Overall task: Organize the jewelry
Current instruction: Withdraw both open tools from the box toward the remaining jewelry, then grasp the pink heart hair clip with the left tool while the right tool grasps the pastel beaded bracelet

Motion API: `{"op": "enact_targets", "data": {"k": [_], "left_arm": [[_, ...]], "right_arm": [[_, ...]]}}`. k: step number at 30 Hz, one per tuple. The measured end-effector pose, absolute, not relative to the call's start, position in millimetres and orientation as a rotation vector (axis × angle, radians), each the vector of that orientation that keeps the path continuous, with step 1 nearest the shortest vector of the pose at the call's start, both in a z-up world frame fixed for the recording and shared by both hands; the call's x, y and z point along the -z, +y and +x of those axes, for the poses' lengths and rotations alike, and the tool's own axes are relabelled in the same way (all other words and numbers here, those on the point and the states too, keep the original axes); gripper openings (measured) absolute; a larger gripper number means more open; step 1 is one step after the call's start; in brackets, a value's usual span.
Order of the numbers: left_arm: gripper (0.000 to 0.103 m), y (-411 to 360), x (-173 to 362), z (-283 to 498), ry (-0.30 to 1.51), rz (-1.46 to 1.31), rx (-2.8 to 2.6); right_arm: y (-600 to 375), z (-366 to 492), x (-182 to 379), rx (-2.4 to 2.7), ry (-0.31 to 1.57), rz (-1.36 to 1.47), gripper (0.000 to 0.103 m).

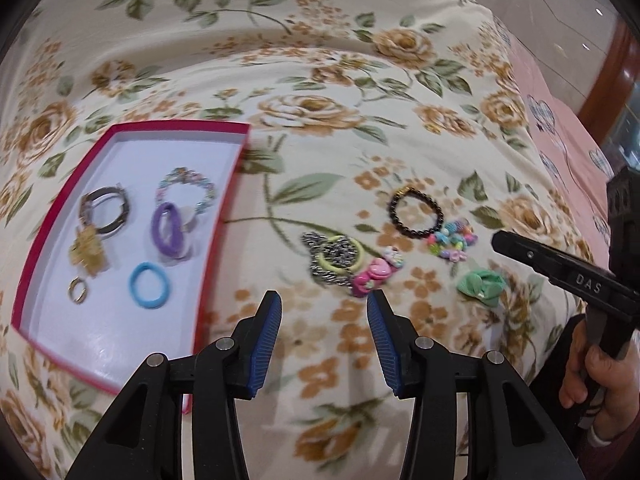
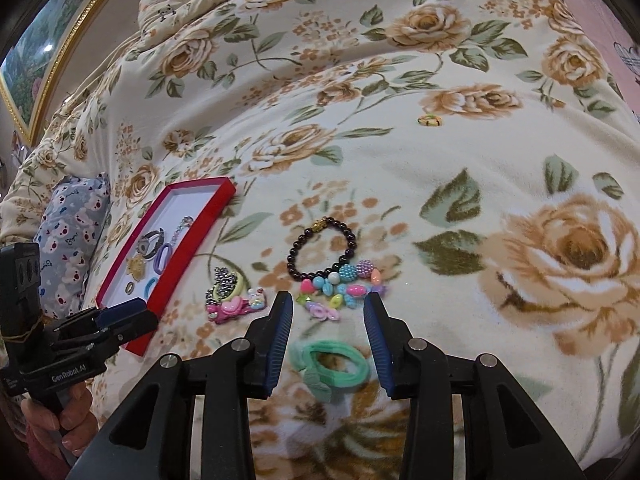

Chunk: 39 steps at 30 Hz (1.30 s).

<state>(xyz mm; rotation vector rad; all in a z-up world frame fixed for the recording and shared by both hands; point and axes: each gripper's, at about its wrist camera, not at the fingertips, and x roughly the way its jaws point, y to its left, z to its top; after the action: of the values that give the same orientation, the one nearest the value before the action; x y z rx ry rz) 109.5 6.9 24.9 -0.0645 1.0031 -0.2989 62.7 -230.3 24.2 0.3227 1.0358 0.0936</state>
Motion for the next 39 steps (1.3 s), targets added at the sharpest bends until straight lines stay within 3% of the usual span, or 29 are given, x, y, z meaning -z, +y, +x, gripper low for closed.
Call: {"op": "enact_targets", "data": {"k": [22,23,26,28,31,39], "left_arm": [[0.045,-69.3,33.1,168.2,1.068,0.217,0.473],[0.044,-69.2,34.3,168.8,1.067,0.212,0.474],[0.028,-69.1,33.8,168.1,1.059,0.209,0.469],[0.018,-67.2,31.6,166.9,1.053,0.200,0.469],[0.018,-59.9,26.4,162.9,1.049,0.154,0.479],[0.018,-33.1,4.2,140.9,1.012,0.048,0.475]], "right_arm": [[-233.0,88.9,14.5,-0.075,1.132,0.293,0.045],[-231.2,90.7,15.7,-0.078,1.133,0.285,0.045],[-223.7,95.2,20.2,-0.088,1.140,0.238,0.047],[-217.2,96.4,20.6,-0.084,1.136,0.188,0.041],[-215.9,95.5,20.8,-0.089,1.126,0.174,0.022],[-217.5,86.9,7.3,-0.105,1.077,0.215,0.018]]}}
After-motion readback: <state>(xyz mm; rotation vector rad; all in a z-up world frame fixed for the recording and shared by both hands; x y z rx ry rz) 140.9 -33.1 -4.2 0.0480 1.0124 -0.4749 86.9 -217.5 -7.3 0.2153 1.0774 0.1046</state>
